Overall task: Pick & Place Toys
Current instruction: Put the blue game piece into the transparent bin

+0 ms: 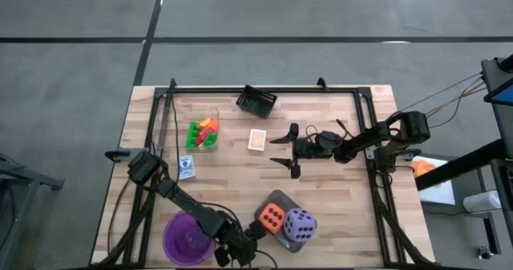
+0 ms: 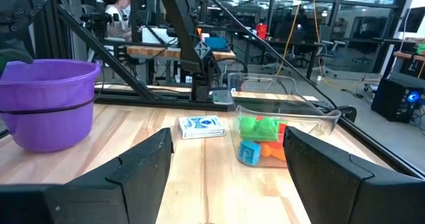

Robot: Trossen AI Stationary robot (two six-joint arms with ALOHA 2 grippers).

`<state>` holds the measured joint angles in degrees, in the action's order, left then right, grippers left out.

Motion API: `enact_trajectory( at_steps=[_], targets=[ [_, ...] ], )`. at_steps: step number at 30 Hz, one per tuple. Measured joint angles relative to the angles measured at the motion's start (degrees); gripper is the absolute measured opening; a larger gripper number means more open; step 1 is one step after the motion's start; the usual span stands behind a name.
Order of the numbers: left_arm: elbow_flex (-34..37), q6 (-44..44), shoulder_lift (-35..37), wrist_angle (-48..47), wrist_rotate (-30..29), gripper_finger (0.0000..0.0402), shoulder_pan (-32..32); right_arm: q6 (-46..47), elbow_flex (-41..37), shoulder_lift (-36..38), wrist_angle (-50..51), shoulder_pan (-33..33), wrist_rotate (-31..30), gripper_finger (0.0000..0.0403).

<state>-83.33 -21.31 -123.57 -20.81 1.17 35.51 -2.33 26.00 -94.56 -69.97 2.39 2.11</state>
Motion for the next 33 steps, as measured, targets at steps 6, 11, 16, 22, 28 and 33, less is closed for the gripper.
enact_trajectory(
  at_steps=[6,11,16,22,28,33],
  targets=[
    [-0.05,0.51,0.48,-2.06,-0.35,0.0131,0.15,0.02,0.0,0.0,0.22,-0.05,0.0,0.0284],
    [0.21,0.52,2.74,-4.57,-6.07,0.0134,1.29,0.01,-0.02,0.0,0.41,-0.33,0.02,0.0284],
    [0.15,1.96,8.13,-4.42,-10.1,0.0133,1.9,0.01,-0.04,0.0,0.63,-0.47,0.02,0.0284],
    [2.57,7.11,16.3,-2.3,-13.6,0.0133,1.71,0.02,-0.04,-0.02,-0.32,-0.72,2.12,0.0284],
    [21.72,9.33,29.88,19.5,-14.7,0.0133,-0.04,0.0,-0.04,-0.02,-2.15,-1.92,2.43,0.0284],
    [42.45,14.74,45.05,37.97,-19.76,0.0133,-3.61,-0.32,-0.04,-0.01,-2.44,-2.88,2.45,0.0284]
  ],
)
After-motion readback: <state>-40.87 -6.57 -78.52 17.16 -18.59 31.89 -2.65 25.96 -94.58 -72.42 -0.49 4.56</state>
